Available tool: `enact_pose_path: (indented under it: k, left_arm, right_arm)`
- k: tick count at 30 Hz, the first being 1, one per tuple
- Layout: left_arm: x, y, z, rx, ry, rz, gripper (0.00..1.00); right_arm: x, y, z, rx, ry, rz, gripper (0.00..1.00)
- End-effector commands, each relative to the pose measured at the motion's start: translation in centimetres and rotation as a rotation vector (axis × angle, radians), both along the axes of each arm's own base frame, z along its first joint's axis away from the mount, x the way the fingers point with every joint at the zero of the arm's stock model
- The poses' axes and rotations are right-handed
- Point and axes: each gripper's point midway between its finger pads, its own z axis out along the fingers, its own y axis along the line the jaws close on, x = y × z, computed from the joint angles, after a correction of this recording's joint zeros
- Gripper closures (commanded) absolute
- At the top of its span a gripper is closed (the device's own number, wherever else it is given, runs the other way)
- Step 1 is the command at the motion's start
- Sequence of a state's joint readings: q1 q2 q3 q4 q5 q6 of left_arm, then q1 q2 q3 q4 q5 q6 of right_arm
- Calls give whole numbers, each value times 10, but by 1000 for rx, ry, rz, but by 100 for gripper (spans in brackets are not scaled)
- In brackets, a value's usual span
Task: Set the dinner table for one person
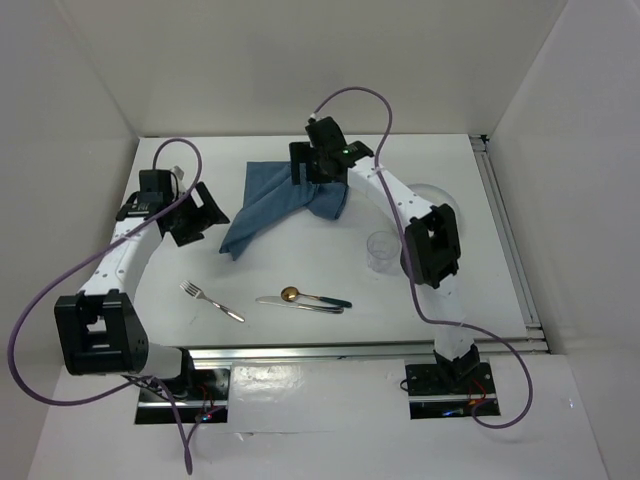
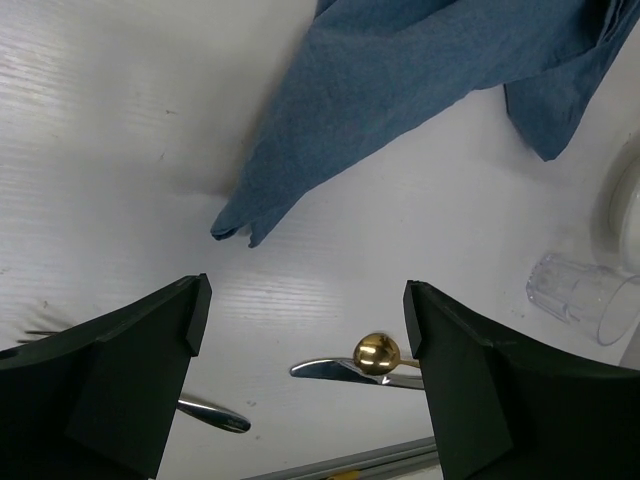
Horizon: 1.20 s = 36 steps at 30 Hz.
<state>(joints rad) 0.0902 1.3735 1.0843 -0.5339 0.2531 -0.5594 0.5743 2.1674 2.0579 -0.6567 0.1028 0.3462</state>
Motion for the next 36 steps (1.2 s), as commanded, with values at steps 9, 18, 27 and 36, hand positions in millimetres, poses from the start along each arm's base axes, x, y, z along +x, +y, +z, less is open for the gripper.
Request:
enact_pose_path:
  k: [9, 18, 27, 36]
  left_arm:
    - [24, -8, -51, -75, 74, -59, 2]
    - [23, -12, -76, -86, 122, -59, 5]
    - [22, -21, -87, -80, 151, -65, 15]
    - [27, -19, -89, -73, 154, -59, 79]
  right_arm:
    - [79, 17, -19, 24, -167, -86, 0]
    - [113, 16, -29, 15, -241, -145, 18]
    - [123, 6, -43, 2, -238, -171, 40]
    - [129, -3, -26, 28, -264, -181, 94]
